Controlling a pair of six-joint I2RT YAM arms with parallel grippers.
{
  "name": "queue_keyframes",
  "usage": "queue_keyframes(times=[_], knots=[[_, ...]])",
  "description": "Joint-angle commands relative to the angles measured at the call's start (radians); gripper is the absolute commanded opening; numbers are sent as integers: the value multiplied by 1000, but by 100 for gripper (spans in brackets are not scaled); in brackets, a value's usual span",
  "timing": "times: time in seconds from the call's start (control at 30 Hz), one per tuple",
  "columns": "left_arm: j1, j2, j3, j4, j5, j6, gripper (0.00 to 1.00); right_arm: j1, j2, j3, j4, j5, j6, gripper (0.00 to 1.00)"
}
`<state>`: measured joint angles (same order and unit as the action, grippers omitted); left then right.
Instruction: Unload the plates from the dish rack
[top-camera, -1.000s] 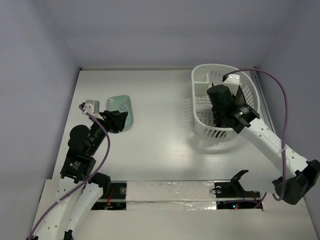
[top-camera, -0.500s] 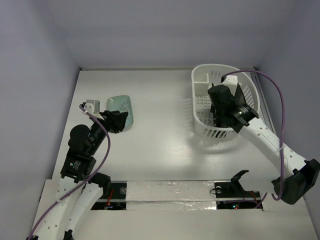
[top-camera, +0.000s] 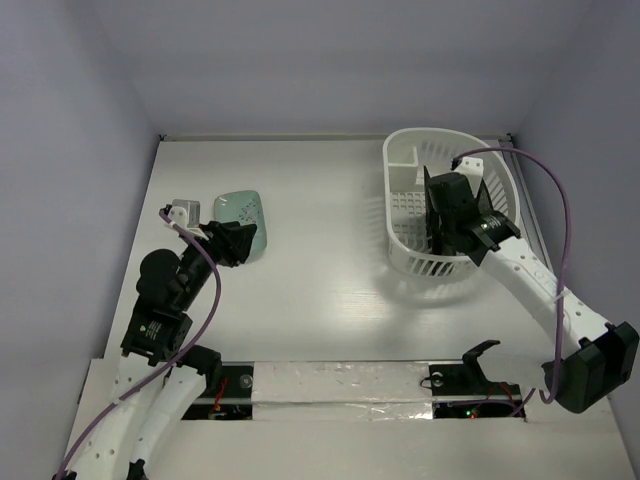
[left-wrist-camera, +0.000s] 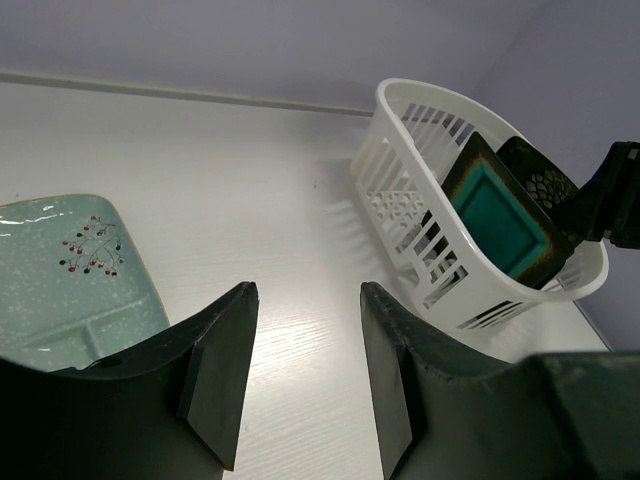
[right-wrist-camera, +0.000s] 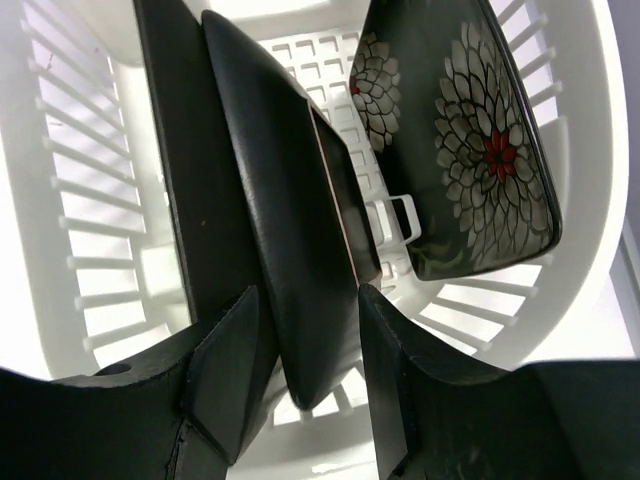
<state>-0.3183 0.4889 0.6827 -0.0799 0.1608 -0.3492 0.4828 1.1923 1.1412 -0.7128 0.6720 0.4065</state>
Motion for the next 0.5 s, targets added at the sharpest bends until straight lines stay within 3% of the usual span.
queue_keyframes(times=[0.0, 0.47], knots=[[7, -1, 18, 35, 11, -5, 42, -42, -3, -15, 75, -55, -28, 51], [7, 4, 17, 37, 17, -5, 42, -130, -34, -34, 142, -196, -52, 52]])
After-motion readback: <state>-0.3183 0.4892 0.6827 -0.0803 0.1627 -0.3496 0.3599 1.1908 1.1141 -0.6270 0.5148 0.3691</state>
